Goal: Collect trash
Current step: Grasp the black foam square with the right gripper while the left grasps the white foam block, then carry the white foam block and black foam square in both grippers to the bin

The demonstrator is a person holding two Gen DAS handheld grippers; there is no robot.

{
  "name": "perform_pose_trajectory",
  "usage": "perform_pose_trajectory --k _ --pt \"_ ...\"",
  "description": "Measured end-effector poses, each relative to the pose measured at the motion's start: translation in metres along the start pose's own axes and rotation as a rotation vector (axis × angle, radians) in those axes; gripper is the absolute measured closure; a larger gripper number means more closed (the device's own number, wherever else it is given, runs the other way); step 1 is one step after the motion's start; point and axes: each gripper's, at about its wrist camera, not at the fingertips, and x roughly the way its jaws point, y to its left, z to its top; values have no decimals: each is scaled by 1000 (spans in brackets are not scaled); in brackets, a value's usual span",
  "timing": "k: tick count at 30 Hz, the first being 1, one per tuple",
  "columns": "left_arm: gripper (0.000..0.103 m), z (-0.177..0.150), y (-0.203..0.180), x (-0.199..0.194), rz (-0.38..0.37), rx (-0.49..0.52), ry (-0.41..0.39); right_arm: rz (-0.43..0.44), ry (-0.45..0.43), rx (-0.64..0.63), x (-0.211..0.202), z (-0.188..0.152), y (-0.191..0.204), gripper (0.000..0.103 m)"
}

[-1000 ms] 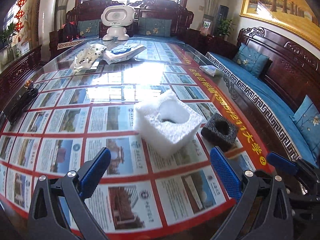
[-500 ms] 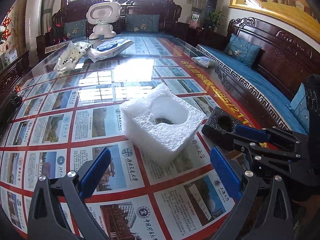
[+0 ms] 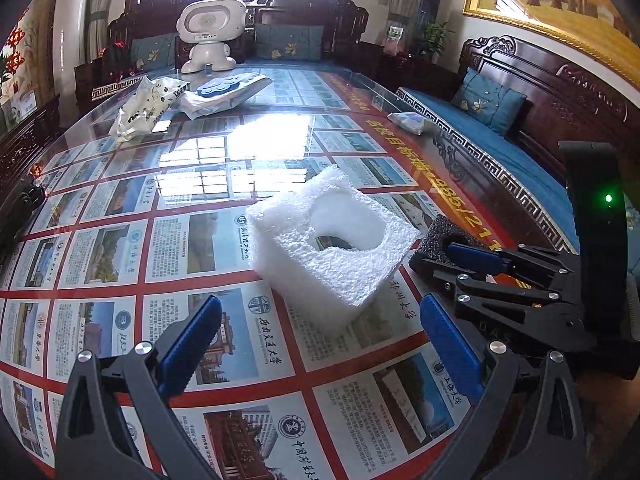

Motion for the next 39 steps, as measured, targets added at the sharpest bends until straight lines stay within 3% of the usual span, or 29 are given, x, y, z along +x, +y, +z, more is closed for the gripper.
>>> perform_pose_trajectory --k 5,7,14,21,23,29,35,38,39 --pt "4 3 1 4 -3 -6 6 -18 2 -17 4 0 1 71" --pt "4 4 1 6 -10 -10 11 -4 6 -9 5 0 -1 80" --pt "4 10 1 11 -15 -27 11 50 -18 38 -6 -6 -10 82" --pt "4 26 15 14 2 -124 -28 61 -24 42 -12 -9 -10 82" --pt "4 31 20 21 42 -146 -14 64 -29 45 -13 -9 -10 82" --pt "9 38 32 43 53 -197 47 77 -36 38 -16 -9 -5 82" --pt "19 38 39 61 41 -229 88 83 -37 32 -15 -8 -3 82" --pt "43 38 35 60 -13 -218 87 82 -36 31 -14 -10 -3 82" --pt "47 38 30 58 14 -195 84 81 -37 30 -14 -11 -3 82"
